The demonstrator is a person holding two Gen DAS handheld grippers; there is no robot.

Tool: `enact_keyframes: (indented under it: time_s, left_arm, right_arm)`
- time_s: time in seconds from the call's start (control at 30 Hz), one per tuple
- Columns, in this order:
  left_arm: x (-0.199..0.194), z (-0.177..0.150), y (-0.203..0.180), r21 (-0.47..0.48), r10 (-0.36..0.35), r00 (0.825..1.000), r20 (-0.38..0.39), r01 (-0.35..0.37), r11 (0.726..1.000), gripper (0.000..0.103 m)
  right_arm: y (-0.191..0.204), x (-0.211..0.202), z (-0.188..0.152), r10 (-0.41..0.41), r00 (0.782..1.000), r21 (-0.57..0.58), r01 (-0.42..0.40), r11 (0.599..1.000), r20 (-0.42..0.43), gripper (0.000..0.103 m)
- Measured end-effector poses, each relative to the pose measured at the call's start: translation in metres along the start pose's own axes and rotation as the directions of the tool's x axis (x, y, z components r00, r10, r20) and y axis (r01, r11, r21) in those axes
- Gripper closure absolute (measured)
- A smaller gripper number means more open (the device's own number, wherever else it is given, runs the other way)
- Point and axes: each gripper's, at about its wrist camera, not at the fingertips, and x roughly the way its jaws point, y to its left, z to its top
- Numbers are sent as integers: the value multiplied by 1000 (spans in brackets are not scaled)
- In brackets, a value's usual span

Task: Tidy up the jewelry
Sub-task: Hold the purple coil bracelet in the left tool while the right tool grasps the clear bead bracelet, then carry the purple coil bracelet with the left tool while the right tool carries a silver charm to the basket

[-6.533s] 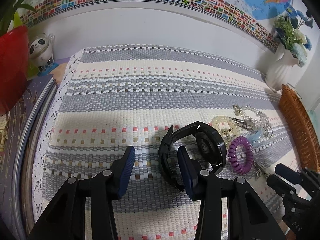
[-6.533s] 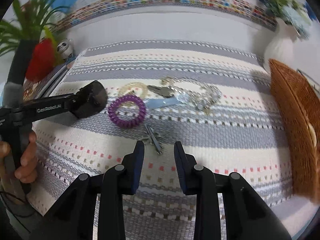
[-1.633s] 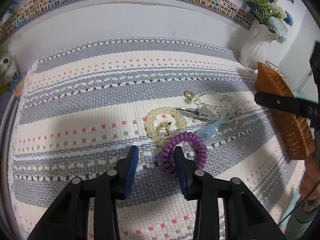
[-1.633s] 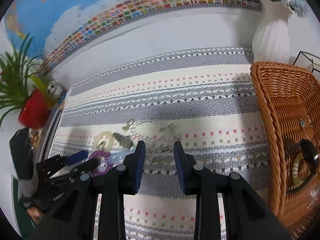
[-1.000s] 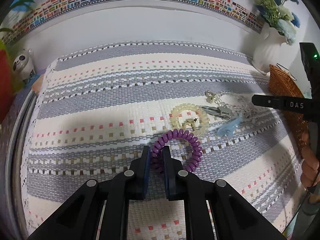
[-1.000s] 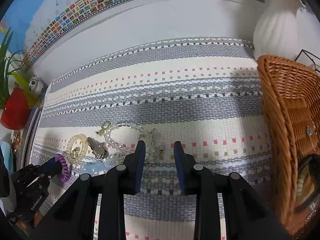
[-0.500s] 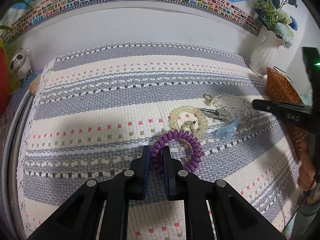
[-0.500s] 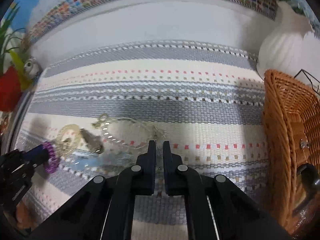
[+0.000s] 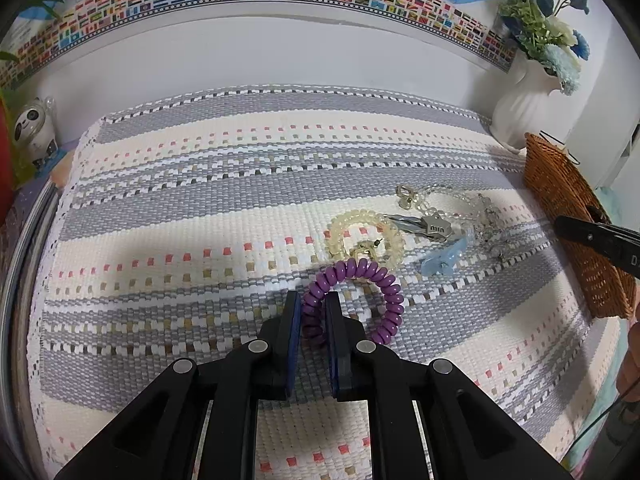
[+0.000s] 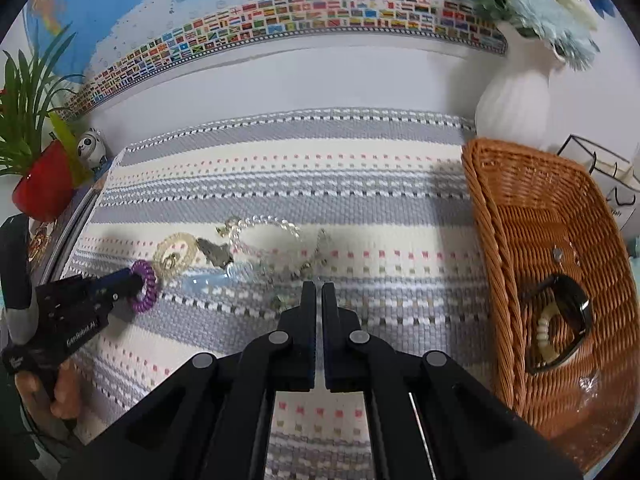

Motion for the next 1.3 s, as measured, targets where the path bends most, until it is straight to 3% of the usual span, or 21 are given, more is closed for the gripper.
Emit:
enact_keyframes:
  time_s: [0.13, 0.27, 0.3, 0.43, 0.57, 0.63, 0.67, 0.77, 0.9, 1.03, 1.1, 1.3]
  left_arm:
    - [0, 0, 1, 1, -5, 1000, 1, 5, 1000, 91]
    - [1, 0, 4, -1, -17, 1000, -1, 17, 1000, 91]
    - [0, 0, 5, -2, -16, 1000, 1, 16, 1000, 91]
    - [1, 1, 8, -6, -28, 1000, 0, 28, 1000, 91]
    - [1, 1, 9, -7, -30, 1000, 0, 30, 1000, 91]
    - [1, 1, 9, -6, -30, 1000, 0, 30, 1000, 91]
    - [1, 1, 9, -6, -29, 1000, 0, 29, 1000, 90]
    - [1, 1, 8, -4, -28, 1000, 1, 28, 1000, 87]
    - [1, 1, 1, 4, -34, 999, -3, 34, 999, 75]
    - [3, -2, -17, 78, 55, 998, 9, -55, 995, 74]
    - [2, -4, -24, 101, 85, 996, 17, -86, 991, 91]
    - [-8, -6, -29, 95, 70, 997, 39, -73, 993, 92]
  right_arm:
    - [-7, 21, 9, 90, 995, 61, -87, 994, -36, 94]
    - [-2, 43, 17, 56, 996, 53, -53, 997, -65, 72]
    - [-2, 47, 18, 50, 996, 52, -46, 998, -73, 71]
    - [0, 63, 19, 34, 994, 42, -30, 999, -100, 71]
    - [11, 72, 18, -60, 994, -23, 58, 998, -93, 71]
    - [18, 72, 16, -99, 992, -72, 93, 993, -80, 77]
    - [23, 72, 14, -113, 990, -96, 104, 990, -84, 94]
    - [30, 71, 9, -150, 986, -137, 139, 981, -67, 93]
    - [23, 61, 3, -119, 991, -125, 111, 986, -59, 94]
    - [11, 39, 0, -82, 996, -97, 78, 992, -32, 94]
    - [7, 26, -3, -66, 998, -86, 64, 994, -17, 94]
    - [3, -3, -11, -28, 1000, -68, 28, 997, 4, 93]
